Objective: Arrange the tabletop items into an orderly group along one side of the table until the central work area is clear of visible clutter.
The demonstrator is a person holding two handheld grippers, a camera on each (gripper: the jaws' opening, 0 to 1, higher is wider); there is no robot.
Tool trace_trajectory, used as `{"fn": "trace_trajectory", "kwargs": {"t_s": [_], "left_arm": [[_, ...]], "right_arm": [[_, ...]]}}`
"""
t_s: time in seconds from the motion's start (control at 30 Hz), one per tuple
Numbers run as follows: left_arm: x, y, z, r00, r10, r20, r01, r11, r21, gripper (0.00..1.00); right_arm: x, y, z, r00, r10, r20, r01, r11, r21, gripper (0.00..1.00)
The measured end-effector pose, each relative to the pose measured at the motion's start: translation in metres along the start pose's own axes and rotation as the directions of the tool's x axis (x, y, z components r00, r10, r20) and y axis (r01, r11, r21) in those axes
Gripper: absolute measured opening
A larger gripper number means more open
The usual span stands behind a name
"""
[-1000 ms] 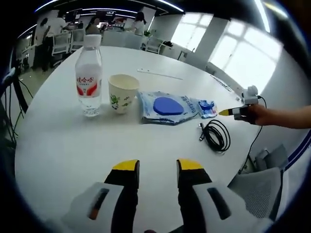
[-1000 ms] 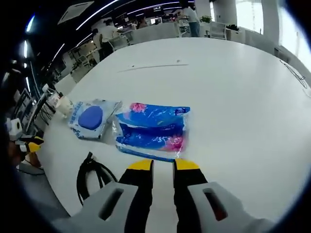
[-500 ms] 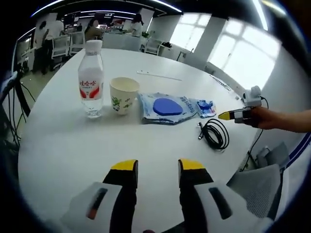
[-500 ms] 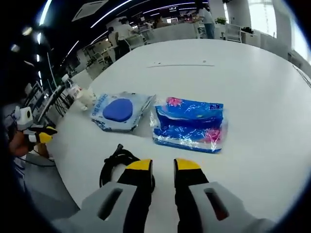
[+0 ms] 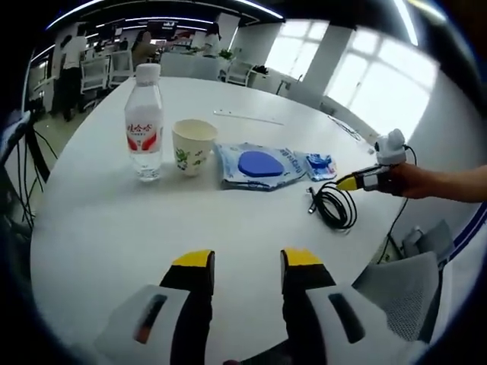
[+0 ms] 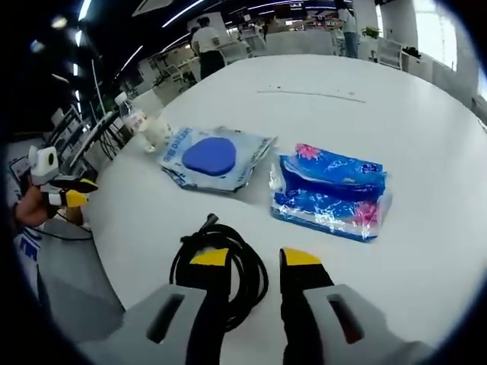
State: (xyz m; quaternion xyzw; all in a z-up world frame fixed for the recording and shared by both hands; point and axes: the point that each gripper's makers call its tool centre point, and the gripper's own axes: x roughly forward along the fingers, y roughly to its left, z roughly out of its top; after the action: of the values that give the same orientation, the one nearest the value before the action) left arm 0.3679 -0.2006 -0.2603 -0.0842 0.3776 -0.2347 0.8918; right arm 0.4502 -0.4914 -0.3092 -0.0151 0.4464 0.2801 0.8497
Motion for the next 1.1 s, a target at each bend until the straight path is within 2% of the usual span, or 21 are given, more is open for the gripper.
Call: {"fn": "trace_trajectory", "kwargs": {"t_s": [0.4,0.57,0.73,0.77,0.8,0.83,1.1], "left_arm": [[-0.014,0.003,0.001,1.0,0.018,0.012,-0.018,1.0,0.008,0.35],[-0.019,0.004,0.001,1.0,0.02,0.015,-0.021,1.0,0.006,0.37],[-0.023,0.005,-0.001,1.0,0.025,0.019,-0.025,1.0,0.005,0.37],[-0.024,0.005,-0.002,0.999,0.026,0.019,-0.026,1.0,0.006,0.37],[-0.025,0.005,-0.002,0.999,0.027,0.019,-0.027,1.0,0.006,0.37],[-0.025,0.007,-0.003,0.999,0.027,0.021,-0.027,1.0,0.003,0.37],[-0.027,0.008,-0.003,0.999,0.027,0.028,-0.027,1.0,-0.002,0.36]], "right_arm": [[0.017,0.008,-0.01,0.996,-0.001,-0.084,-0.008,0.994,-0.111,0.25],[0.022,0.006,-0.015,0.993,-0.023,-0.112,0.005,0.987,-0.16,0.19],[0.021,0.005,-0.017,0.993,-0.027,-0.117,0.007,0.986,-0.165,0.13],[0.021,0.005,-0.018,0.992,-0.03,-0.119,0.01,0.986,-0.169,0.11],[0.02,0.003,-0.017,0.992,-0.04,-0.117,0.02,0.985,-0.172,0.03],[0.018,0.004,-0.016,0.993,-0.026,-0.111,0.008,0.987,-0.159,0.02],[0.015,0.0,-0.015,0.994,-0.041,-0.103,0.025,0.988,-0.149,0.01]]}}
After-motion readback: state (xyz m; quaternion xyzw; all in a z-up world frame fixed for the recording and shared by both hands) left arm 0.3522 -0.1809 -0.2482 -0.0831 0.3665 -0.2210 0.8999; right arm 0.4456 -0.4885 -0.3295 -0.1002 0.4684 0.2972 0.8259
